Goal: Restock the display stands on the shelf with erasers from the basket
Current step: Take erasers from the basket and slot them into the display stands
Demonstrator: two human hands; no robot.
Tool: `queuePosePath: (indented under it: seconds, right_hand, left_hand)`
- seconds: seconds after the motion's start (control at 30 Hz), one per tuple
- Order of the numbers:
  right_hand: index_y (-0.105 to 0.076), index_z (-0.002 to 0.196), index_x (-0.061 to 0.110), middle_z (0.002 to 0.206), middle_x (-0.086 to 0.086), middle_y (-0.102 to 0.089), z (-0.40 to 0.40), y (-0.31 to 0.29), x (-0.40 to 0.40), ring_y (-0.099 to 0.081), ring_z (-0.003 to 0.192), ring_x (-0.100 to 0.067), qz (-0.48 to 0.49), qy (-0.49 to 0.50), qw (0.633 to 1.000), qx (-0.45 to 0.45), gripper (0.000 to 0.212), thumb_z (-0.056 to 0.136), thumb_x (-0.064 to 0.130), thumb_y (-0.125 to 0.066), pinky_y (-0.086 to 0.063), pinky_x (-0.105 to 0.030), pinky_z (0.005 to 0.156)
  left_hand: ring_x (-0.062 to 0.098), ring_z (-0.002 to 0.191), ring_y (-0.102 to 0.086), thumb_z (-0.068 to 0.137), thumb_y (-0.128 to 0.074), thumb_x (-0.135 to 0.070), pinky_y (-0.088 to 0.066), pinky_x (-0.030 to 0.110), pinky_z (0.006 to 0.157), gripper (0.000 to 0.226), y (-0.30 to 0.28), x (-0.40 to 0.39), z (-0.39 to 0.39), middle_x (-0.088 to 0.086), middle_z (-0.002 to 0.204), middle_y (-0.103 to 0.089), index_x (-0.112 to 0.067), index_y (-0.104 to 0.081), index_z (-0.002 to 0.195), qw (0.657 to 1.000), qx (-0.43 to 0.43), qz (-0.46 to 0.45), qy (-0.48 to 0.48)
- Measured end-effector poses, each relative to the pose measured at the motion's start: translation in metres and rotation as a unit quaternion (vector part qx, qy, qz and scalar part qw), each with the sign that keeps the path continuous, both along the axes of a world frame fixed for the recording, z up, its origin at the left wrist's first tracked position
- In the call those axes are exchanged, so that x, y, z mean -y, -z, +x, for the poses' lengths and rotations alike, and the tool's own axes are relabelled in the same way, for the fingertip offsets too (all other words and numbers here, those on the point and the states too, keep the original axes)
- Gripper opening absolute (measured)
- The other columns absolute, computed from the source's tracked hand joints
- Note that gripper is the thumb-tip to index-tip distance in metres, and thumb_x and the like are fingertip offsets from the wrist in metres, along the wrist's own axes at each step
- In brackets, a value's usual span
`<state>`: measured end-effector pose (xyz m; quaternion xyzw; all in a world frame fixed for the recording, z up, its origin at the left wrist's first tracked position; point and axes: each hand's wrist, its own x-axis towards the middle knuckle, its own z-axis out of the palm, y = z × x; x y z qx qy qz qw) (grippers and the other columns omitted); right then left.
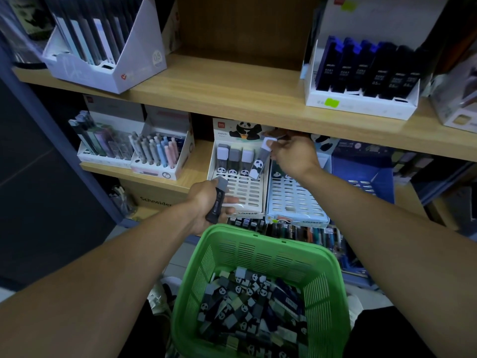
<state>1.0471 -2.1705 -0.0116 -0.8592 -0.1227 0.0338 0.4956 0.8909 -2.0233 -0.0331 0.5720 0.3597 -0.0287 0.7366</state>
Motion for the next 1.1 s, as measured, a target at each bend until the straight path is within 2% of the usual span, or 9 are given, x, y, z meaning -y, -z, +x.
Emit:
queuePosePath:
  seconds: [0.13,0.23,0.33,0.4,0.53,0.7,0.83,1.0,1.1]
  right_hand:
    - [-0.068,0.115,0.006,0.107,-0.004,-0.066,-0.008,0.007,-0.003,-0.058,0.093,-0.018,-0.004,-0.051,0.994,0.097,0.019,0.098,0.006,-0.061,-0.050,-0.033,0.095]
    - [-0.065,0.115,0.006,0.097,0.005,-0.057,-0.010,0.014,-0.004,-0.051,0.086,-0.018,-0.034,-0.074,0.990,0.112,0.018,0.100,0.005,-0.057,-0.048,-0.041,0.086]
    - [-0.064,0.115,0.010,0.101,0.001,-0.056,-0.012,0.016,-0.003,-0.054,0.086,-0.017,-0.081,-0.095,0.984,0.129,0.017,0.102,0.006,-0.055,-0.053,-0.043,0.082]
    - [-0.064,0.113,0.010,0.101,0.001,-0.058,-0.013,0.015,-0.002,-0.056,0.084,-0.006,-0.077,-0.102,0.982,0.137,0.016,0.101,0.005,-0.054,-0.053,-0.044,0.081]
    - [-0.064,0.111,0.010,0.094,0.002,-0.058,-0.012,0.014,0.000,-0.055,0.071,0.019,-0.074,-0.112,0.982,0.135,0.014,0.101,0.006,-0.057,-0.051,-0.030,0.080]
    - [-0.066,0.111,0.010,0.095,-0.003,-0.061,-0.010,0.014,0.002,-0.057,0.075,-0.002,-0.104,-0.110,0.977,0.150,0.014,0.099,0.007,-0.059,-0.049,-0.027,0.078]
    - [-0.071,0.118,0.013,0.118,-0.005,-0.070,-0.005,0.016,0.001,-0.063,0.106,-0.021,-0.159,-0.089,0.967,0.179,0.022,0.100,0.015,-0.059,-0.051,-0.031,0.095]
    - [-0.071,0.120,0.011,0.119,-0.006,-0.071,-0.003,0.016,-0.001,-0.064,0.108,-0.021,-0.181,-0.076,0.964,0.179,0.024,0.101,0.014,-0.057,-0.049,-0.028,0.097]
    - [-0.073,0.114,0.011,0.110,-0.007,-0.074,-0.001,0.013,-0.001,-0.067,0.102,-0.021,-0.176,-0.066,0.966,0.176,0.020,0.099,0.015,-0.060,-0.052,-0.031,0.094]
  left_hand:
    - [0.015,0.049,-0.050,0.107,-0.042,-0.031,-0.032,0.021,0.040,0.033,0.001,0.002,0.006,0.006,0.075,-0.069,-0.009,-0.062,0.123,0.999,-0.018,0.049,-0.017]
    - [0.012,0.053,-0.047,0.103,-0.054,-0.025,-0.036,0.023,0.043,0.021,-0.001,0.007,0.007,0.001,0.074,-0.060,-0.014,-0.066,0.116,0.998,-0.012,0.054,-0.001]
    - [0.011,0.051,-0.050,0.100,-0.061,-0.024,-0.043,0.021,0.042,0.014,-0.001,0.008,0.006,0.001,0.074,-0.060,-0.013,-0.062,0.108,0.999,0.005,0.044,0.024]
    - [0.012,0.052,-0.052,0.099,-0.062,-0.022,-0.046,0.023,0.044,0.013,0.000,0.006,0.006,0.003,0.077,-0.061,-0.012,-0.060,0.106,0.999,0.017,0.035,0.024]
    - [0.017,0.060,-0.056,0.104,-0.051,-0.015,-0.050,0.028,0.051,0.010,-0.001,0.003,0.005,0.009,0.084,-0.065,-0.010,-0.060,0.103,1.000,0.022,0.014,-0.002]
    - [0.022,0.068,-0.064,0.104,-0.045,-0.002,-0.058,0.030,0.057,0.016,0.001,0.001,0.005,0.016,0.098,-0.068,-0.003,-0.057,0.114,0.999,0.039,-0.003,-0.018]
    - [0.026,0.078,-0.073,0.099,-0.051,0.005,-0.062,0.030,0.064,0.010,-0.002,0.001,0.003,0.017,0.106,-0.071,-0.005,-0.054,0.103,0.997,0.075,-0.030,-0.008]
    - [0.030,0.082,-0.075,0.098,-0.057,-0.003,-0.063,0.035,0.065,0.024,0.000,0.001,0.002,0.017,0.107,-0.074,-0.007,-0.049,0.120,0.995,0.090,-0.035,0.006]
    - [0.029,0.085,-0.076,0.101,-0.056,-0.015,-0.063,0.041,0.066,0.014,-0.002,0.002,0.000,0.010,0.103,-0.076,-0.014,-0.050,0.114,0.996,0.077,-0.021,0.042]
